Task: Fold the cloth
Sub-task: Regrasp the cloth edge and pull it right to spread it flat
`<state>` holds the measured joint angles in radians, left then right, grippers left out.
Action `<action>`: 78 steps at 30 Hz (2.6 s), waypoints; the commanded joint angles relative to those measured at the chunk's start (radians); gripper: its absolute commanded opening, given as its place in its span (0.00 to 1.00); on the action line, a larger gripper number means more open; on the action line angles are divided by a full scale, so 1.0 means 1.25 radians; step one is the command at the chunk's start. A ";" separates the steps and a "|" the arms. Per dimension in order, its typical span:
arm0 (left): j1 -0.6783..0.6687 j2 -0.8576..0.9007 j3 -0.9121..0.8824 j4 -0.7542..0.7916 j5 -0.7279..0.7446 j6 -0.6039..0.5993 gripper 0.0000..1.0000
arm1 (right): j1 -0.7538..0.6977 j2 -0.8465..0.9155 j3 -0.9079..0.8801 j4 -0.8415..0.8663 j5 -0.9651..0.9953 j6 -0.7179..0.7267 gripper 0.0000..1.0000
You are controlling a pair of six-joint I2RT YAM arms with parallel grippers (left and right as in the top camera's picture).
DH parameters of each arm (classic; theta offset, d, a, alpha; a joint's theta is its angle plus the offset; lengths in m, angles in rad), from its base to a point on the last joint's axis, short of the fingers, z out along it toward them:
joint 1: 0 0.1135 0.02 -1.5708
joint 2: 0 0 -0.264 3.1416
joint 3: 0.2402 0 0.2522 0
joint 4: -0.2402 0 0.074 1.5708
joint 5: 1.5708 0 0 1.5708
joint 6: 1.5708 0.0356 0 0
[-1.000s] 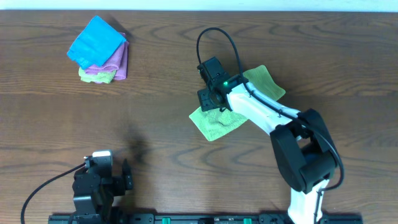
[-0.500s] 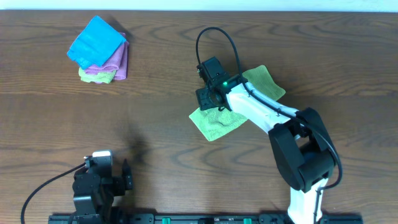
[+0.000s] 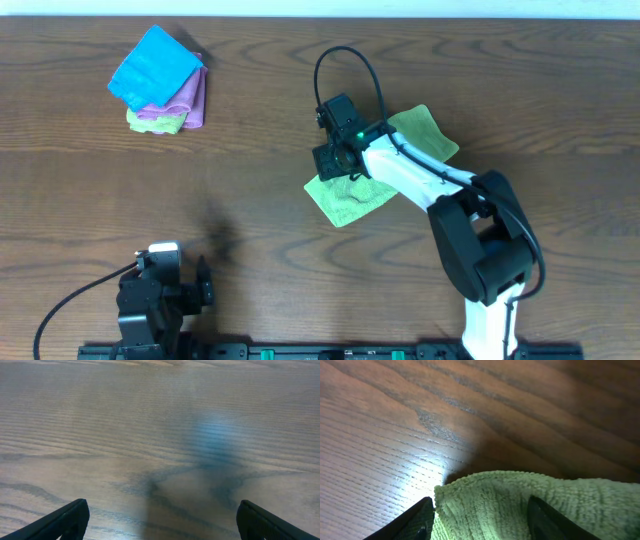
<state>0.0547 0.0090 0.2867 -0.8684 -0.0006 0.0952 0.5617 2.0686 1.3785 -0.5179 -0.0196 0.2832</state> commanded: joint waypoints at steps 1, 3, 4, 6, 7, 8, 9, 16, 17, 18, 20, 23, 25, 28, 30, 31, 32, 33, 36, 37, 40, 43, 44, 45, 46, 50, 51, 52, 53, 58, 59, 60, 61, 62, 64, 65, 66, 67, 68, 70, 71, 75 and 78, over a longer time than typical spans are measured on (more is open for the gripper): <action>-0.004 -0.004 -0.005 -0.015 -0.002 0.011 0.95 | 0.008 0.009 0.000 0.002 -0.018 -0.006 0.60; -0.004 -0.004 -0.005 -0.015 -0.002 0.011 0.95 | 0.008 0.009 0.000 0.005 -0.017 -0.006 0.57; -0.004 -0.004 -0.005 -0.015 -0.002 0.011 0.95 | 0.008 0.009 0.000 0.010 -0.017 -0.006 0.55; -0.004 -0.004 -0.005 -0.015 -0.002 0.011 0.95 | 0.009 0.009 0.000 0.017 -0.006 -0.006 0.49; -0.004 -0.004 -0.005 -0.014 -0.002 0.011 0.95 | 0.009 0.009 0.000 0.023 -0.002 -0.006 0.43; -0.004 -0.004 -0.005 -0.015 -0.002 0.011 0.95 | 0.009 0.009 0.000 0.026 -0.002 -0.006 0.34; -0.004 -0.004 -0.005 -0.015 -0.002 0.011 0.95 | 0.009 0.009 0.001 0.028 -0.002 -0.006 0.23; -0.004 -0.004 -0.005 -0.015 -0.002 0.011 0.95 | 0.011 -0.010 0.013 0.011 0.031 -0.006 0.01; -0.004 -0.004 -0.005 -0.015 -0.002 0.011 0.95 | 0.012 -0.024 0.020 0.002 0.058 -0.006 0.01; -0.004 -0.004 -0.005 -0.015 -0.002 0.011 0.95 | 0.013 -0.043 0.027 -0.009 0.082 -0.006 0.01; -0.004 -0.004 -0.005 -0.015 -0.002 0.011 0.95 | 0.013 -0.085 0.028 -0.030 0.103 -0.006 0.01; -0.004 -0.004 -0.005 -0.015 -0.002 0.011 0.95 | 0.013 -0.126 0.028 -0.074 0.103 -0.006 0.01; -0.004 -0.004 -0.005 -0.015 -0.002 0.011 0.95 | 0.013 -0.144 0.028 -0.112 0.103 -0.005 0.01; -0.004 -0.004 -0.005 -0.014 -0.002 0.011 0.95 | 0.013 -0.162 0.028 -0.184 0.123 0.027 0.01; -0.004 -0.004 -0.005 -0.015 -0.002 0.011 0.95 | 0.013 -0.176 0.028 -0.245 0.166 0.057 0.01; -0.004 -0.004 -0.005 -0.014 -0.002 0.011 0.95 | 0.013 -0.185 0.028 -0.280 0.177 0.072 0.01; -0.004 -0.004 -0.005 -0.014 -0.002 0.011 0.95 | 0.013 -0.193 0.028 -0.310 0.185 0.088 0.01; -0.004 -0.004 -0.005 -0.015 -0.002 0.011 0.95 | 0.013 -0.205 0.028 -0.349 0.191 0.110 0.01; -0.004 -0.004 -0.005 -0.015 -0.002 0.011 0.95 | 0.013 -0.241 0.027 -0.424 0.213 0.164 0.02; -0.004 -0.004 -0.005 -0.015 -0.002 0.011 0.95 | 0.013 -0.251 0.027 -0.443 0.218 0.179 0.01; -0.004 -0.004 -0.005 -0.015 -0.002 0.011 0.95 | 0.013 -0.285 0.025 -0.530 0.244 0.235 0.02; -0.004 -0.004 -0.005 -0.015 -0.002 0.011 0.95 | 0.013 -0.296 0.020 -0.595 0.258 0.294 0.01; -0.004 -0.004 -0.005 -0.015 -0.002 0.011 0.95 | 0.013 -0.297 0.014 -0.614 0.258 0.313 0.02; -0.004 -0.004 -0.005 -0.015 -0.002 0.011 0.95 | 0.013 -0.298 0.001 -0.631 0.258 0.332 0.02; -0.004 -0.004 -0.005 -0.015 -0.002 0.011 0.95 | 0.013 -0.301 -0.016 -0.636 0.258 0.343 0.02; -0.004 -0.004 -0.005 -0.015 -0.002 0.011 0.95 | 0.013 -0.349 -0.116 -0.620 0.233 0.385 0.02; -0.004 -0.004 -0.005 -0.015 -0.002 0.011 0.95 | 0.013 -0.367 -0.144 -0.615 0.223 0.398 0.01; -0.004 -0.004 -0.005 -0.014 -0.002 0.011 0.95 | 0.012 -0.393 -0.177 -0.609 0.213 0.410 0.02; -0.004 -0.004 -0.005 -0.015 -0.002 0.011 0.95 | 0.011 -0.422 -0.211 -0.602 0.202 0.425 0.02; -0.004 -0.004 -0.005 -0.015 -0.002 0.011 0.95 | 0.011 -0.561 -0.349 -0.571 0.150 0.512 0.03; -0.004 -0.004 -0.005 -0.015 -0.002 0.011 0.95 | 0.011 -0.585 -0.377 -0.565 0.149 0.533 0.04; -0.004 -0.004 -0.005 -0.015 -0.002 0.011 0.95 | 0.011 -0.601 -0.399 -0.563 0.147 0.551 0.04; -0.004 -0.004 -0.005 -0.015 -0.002 0.011 0.95 | 0.011 -0.612 -0.418 -0.563 0.147 0.571 0.04; -0.004 -0.004 -0.005 -0.014 -0.002 0.011 0.95 | 0.011 -0.622 -0.439 -0.560 0.143 0.586 0.04; -0.004 -0.004 -0.005 -0.014 -0.002 0.011 0.95 | 0.011 -0.628 -0.472 -0.550 0.137 0.613 0.04; -0.004 -0.004 -0.005 -0.014 -0.002 0.011 0.95 | 0.011 -0.628 -0.485 -0.547 0.136 0.631 0.05; -0.004 -0.004 -0.005 -0.015 -0.002 0.011 0.95 | 0.011 -0.628 -0.493 -0.545 0.135 0.642 0.11; -0.004 -0.004 -0.005 -0.015 -0.002 0.011 0.95 | 0.011 -0.628 -0.499 -0.543 0.135 0.647 0.22; -0.004 -0.004 -0.005 -0.015 -0.002 0.011 0.95 | 0.011 -0.630 -0.498 -0.542 0.140 0.647 0.37; -0.004 -0.004 -0.005 -0.015 -0.002 0.011 0.95 | 0.011 -0.636 -0.498 -0.541 0.145 0.647 0.44; -0.004 -0.004 -0.005 -0.015 -0.002 0.011 0.95 | 0.011 -0.642 -0.498 -0.539 0.147 0.646 0.47; -0.004 -0.004 -0.005 -0.021 -0.024 0.014 0.95 | 0.011 -0.675 -0.498 -0.521 0.156 0.633 0.54; -0.004 -0.004 -0.005 -0.036 -0.050 0.014 0.95 | 0.011 -0.708 -0.497 -0.490 0.156 0.603 0.57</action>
<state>0.0547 0.0090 0.2867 -0.8726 -0.0174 0.0944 0.5629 1.2160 0.7559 -1.1488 0.1539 1.0607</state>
